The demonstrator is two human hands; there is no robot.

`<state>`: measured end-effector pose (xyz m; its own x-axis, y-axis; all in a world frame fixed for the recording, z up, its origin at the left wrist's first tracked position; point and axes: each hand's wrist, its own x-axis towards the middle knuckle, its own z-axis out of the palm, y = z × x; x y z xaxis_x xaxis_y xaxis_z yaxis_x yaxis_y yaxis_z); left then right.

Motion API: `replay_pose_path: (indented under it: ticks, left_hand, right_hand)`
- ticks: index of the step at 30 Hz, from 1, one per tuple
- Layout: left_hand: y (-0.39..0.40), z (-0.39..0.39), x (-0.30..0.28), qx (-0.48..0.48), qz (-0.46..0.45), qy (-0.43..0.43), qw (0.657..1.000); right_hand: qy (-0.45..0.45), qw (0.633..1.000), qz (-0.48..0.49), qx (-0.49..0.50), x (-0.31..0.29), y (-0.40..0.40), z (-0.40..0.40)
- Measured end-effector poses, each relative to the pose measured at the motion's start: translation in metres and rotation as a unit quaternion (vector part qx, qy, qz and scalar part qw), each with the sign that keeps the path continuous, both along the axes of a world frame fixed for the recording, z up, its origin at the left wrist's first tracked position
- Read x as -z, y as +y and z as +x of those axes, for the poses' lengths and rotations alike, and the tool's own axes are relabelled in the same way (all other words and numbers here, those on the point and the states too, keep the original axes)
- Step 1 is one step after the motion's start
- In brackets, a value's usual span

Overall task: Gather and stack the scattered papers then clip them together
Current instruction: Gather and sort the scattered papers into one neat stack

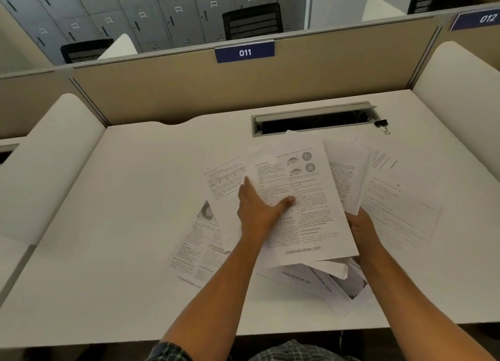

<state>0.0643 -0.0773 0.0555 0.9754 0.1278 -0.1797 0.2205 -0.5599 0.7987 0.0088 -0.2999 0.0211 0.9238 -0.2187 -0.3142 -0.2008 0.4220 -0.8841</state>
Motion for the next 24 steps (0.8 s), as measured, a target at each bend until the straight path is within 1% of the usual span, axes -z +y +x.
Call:
replay_pose_path:
  ticks: [2, 3, 7, 10, 12, 14, 15, 16, 17, 19, 20, 22, 24]
  left_hand:
    - [0.011, 0.005, 0.002, -0.024, -0.087, 0.007, 0.996]
    - [0.015, 0.006, 0.002, -0.016, -0.107, 0.0, 0.994]
    - [0.021, 0.007, -0.001, 0.04, -0.135, -0.016, 0.99]
    - [0.022, 0.009, -0.004, 0.059, -0.198, 0.0, 0.979]
    - [0.024, 0.009, -0.005, 0.052, -0.248, 0.007, 0.967]
    - [0.025, 0.007, -0.007, 0.048, -0.294, 0.009, 0.955]
    - [0.026, 0.006, -0.009, 0.049, -0.319, 0.012, 0.946]
    - [0.026, 0.005, -0.013, 0.051, -0.344, 0.016, 0.937]
    - [0.025, 0.004, -0.016, 0.055, -0.364, 0.022, 0.93]
    - [0.024, 0.004, -0.024, 0.079, -0.381, 0.023, 0.921]
    - [0.023, 0.005, -0.027, 0.097, -0.378, 0.016, 0.921]
    - [0.023, 0.006, -0.033, 0.131, -0.361, -0.005, 0.923]
    - [0.027, 0.008, -0.036, 0.171, -0.354, -0.016, 0.92]
  right_hand:
    - [0.0, 1.0, 0.013, -0.021, 0.0, -0.001, 0.001]
    - [-0.003, 0.999, 0.011, -0.039, -0.001, -0.001, 0.001]
    - [0.0, 0.992, -0.039, -0.117, -0.008, 0.003, 0.0]
    - [0.016, 0.992, -0.039, -0.12, -0.012, 0.005, 0.003]
    - [0.023, 0.995, -0.002, -0.1, -0.017, 0.005, 0.005]
    - [-0.004, 0.991, 0.062, -0.117, -0.024, 0.004, 0.005]
    - [-0.022, 0.989, 0.067, -0.132, -0.028, 0.004, 0.005]
    - [-0.037, 0.988, 0.047, -0.143, -0.032, 0.004, 0.006]
    - [-0.052, 0.988, 0.005, -0.142, -0.035, 0.005, 0.007]
    - [-0.073, 0.987, -0.092, -0.111, -0.041, 0.005, 0.009]
    - [-0.086, 0.985, -0.119, -0.094, -0.043, 0.005, 0.01]
    - [-0.125, 0.98, -0.139, -0.068, -0.047, 0.002, 0.013]
    - [-0.17, 0.972, -0.148, -0.065, -0.05, -0.002, 0.013]
